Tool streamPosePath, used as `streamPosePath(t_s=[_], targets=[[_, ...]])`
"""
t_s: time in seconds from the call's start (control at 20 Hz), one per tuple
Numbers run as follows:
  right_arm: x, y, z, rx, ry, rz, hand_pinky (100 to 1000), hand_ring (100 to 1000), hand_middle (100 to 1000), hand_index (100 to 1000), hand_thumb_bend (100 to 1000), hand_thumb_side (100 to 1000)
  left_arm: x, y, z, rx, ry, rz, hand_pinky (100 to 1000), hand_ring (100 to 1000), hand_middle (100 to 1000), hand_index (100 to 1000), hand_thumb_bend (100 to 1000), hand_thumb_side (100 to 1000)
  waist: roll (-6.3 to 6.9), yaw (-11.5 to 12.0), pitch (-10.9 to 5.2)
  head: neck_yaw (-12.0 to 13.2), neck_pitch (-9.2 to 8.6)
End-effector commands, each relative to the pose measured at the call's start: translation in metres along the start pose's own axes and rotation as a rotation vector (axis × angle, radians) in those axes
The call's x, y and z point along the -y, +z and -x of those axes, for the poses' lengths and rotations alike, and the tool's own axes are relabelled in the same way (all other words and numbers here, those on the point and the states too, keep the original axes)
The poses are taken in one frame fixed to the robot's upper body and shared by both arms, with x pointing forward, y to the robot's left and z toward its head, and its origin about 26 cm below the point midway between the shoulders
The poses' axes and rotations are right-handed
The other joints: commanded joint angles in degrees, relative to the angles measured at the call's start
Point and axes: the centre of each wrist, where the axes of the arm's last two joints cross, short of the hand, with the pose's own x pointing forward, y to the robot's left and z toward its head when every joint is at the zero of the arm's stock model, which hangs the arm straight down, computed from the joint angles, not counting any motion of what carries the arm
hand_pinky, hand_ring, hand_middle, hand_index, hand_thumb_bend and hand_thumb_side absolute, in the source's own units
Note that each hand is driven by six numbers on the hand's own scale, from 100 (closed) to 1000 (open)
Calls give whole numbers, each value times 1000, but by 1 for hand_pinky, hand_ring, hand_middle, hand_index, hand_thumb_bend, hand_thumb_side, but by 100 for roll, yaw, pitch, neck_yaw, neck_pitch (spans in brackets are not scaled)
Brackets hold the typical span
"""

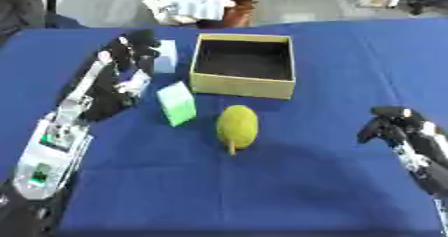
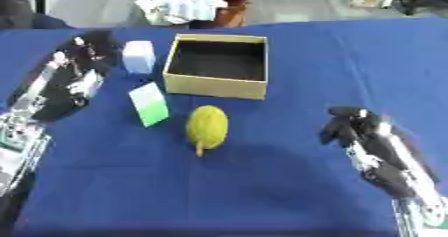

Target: Pick up objects on the table and place them in the box.

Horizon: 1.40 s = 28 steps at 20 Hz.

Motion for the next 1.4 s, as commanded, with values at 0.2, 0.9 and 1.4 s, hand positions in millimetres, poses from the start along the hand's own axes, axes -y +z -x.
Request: streamPosePath(t_s=[0.2,0.9,1.4], targets=[[6,0,-7,10,27,-8,566,594,546,780,100,456,-30,-15,-5,-43,-297,202,820,813,809,918,100,425,64,-28,-179,-18,-32],[5,1,-6,2,28,-15,567,594,546,779,100,456,-40,-37,-4,-61,-525,423,830,823,839,936,190,697,115,-74,-226,-41,5],[6,2,-6,0,32,-15,567,594,546,779,100,456,-29,-41,31,-186,-567,550,809,795,838,933,411,888,121,-84,-230,-106,8]])
